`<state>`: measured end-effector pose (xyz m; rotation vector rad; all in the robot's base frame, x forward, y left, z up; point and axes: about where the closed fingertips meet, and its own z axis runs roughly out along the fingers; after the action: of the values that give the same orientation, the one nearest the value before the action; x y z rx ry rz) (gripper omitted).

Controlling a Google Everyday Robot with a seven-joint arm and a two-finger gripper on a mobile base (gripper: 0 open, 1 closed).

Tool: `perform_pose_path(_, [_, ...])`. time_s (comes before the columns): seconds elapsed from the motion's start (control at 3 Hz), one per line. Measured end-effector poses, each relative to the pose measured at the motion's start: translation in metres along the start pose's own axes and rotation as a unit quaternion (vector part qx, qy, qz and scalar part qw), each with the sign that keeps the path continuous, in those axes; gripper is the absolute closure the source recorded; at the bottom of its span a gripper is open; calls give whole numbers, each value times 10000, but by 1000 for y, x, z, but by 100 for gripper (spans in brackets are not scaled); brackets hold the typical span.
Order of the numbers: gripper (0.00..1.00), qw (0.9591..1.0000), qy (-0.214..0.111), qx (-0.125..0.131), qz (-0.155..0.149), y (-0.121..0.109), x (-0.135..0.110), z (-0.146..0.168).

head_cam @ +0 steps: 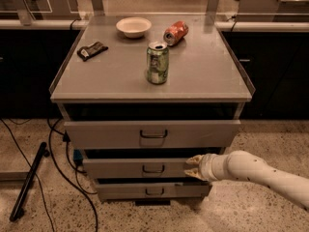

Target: Open middle drawer

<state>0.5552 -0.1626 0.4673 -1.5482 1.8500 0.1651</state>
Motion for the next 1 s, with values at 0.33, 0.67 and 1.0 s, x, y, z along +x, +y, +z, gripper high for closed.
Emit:
perform_pose_path(0.33, [56,9999,-14,76,-69,-2,1,1])
perform_pose_path(0.67, [56,9995,-19,209,-234,-4,1,3])
perform_pose_path(1.0, [58,9988,27,307,-375,-6,3,8])
